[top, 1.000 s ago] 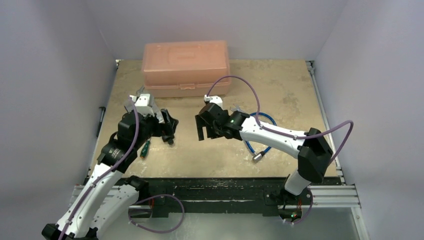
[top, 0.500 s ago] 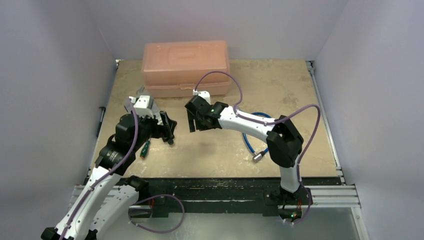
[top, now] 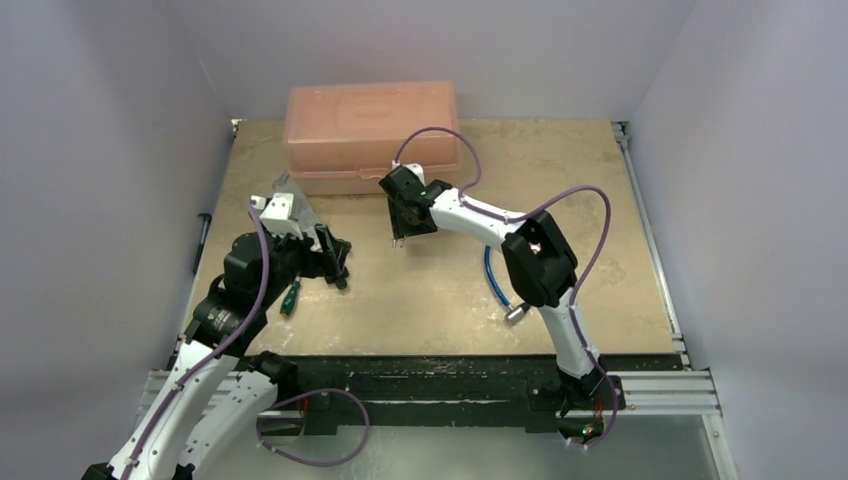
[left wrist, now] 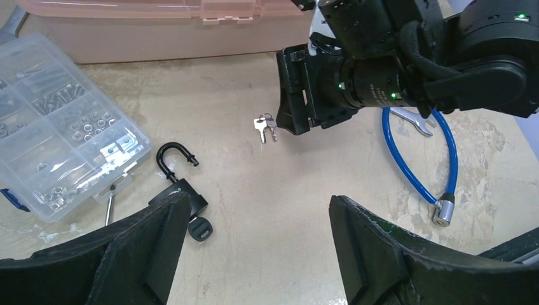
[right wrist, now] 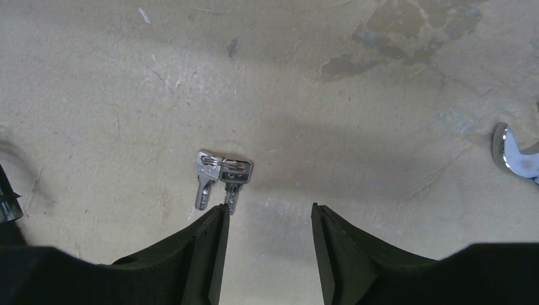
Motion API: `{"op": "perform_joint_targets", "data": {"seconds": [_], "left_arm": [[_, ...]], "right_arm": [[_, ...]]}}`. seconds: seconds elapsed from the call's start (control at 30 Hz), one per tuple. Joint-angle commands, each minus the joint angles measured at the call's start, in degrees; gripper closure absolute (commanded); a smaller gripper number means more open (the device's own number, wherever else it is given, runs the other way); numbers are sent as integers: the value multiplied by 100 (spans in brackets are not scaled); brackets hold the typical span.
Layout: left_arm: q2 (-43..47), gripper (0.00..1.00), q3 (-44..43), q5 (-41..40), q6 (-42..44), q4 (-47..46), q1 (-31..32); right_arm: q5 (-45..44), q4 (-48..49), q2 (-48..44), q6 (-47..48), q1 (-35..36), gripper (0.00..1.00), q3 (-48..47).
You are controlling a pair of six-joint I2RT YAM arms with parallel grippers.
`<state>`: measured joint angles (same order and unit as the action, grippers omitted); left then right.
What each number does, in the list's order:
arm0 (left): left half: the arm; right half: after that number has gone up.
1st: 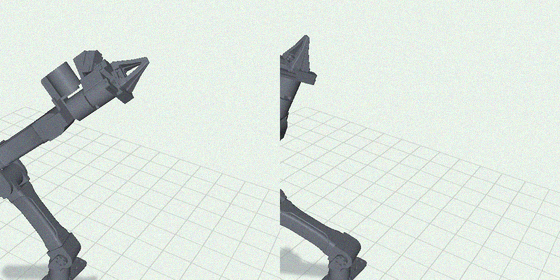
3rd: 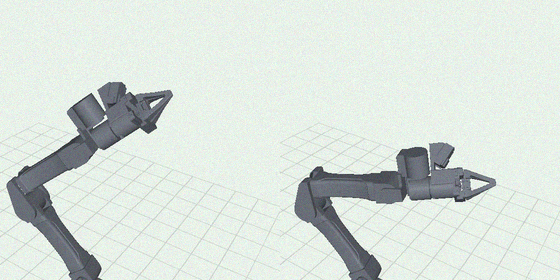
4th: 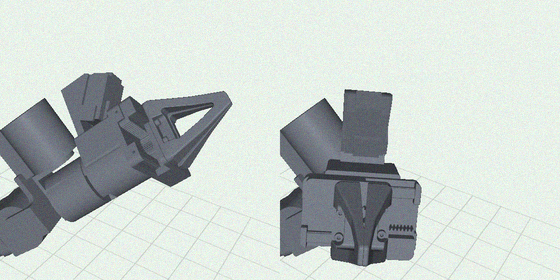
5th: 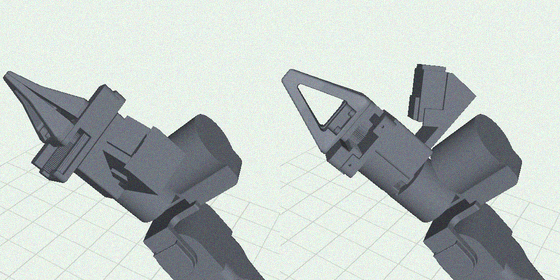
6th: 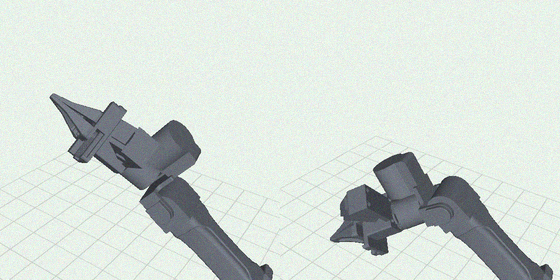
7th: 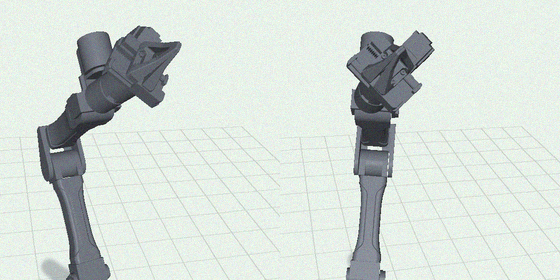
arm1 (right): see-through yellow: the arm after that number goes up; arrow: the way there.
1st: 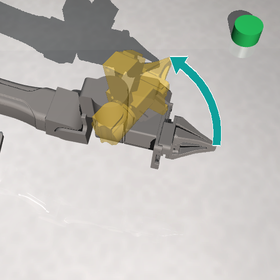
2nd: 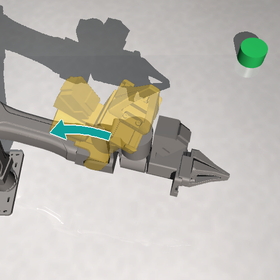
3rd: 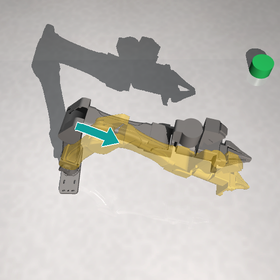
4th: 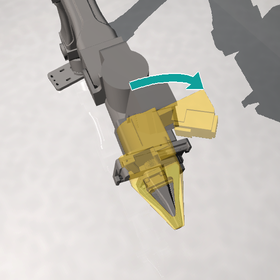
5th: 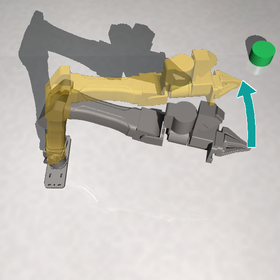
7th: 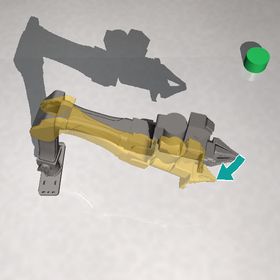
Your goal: Unlock with the key
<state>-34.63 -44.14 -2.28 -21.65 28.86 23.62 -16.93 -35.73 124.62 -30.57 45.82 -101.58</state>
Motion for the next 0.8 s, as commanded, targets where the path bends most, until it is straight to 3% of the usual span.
{"op": "perform_joint_targets", "data": {"seconds": [0.0, 0.47, 0.77], "left_arm": [[53, 15, 2, 0, 96, -128, -67], [58, 16, 2, 0, 99, -128, -90], [40, 16, 10, 22, 99, -147, -109]], "right_arm": [[139, 55, 112, 192, 90, 43, -406], [-42, 149, 751, 296, 85, 44, -867], [129, 285, 903, 208, 85, 80, -553]]}}
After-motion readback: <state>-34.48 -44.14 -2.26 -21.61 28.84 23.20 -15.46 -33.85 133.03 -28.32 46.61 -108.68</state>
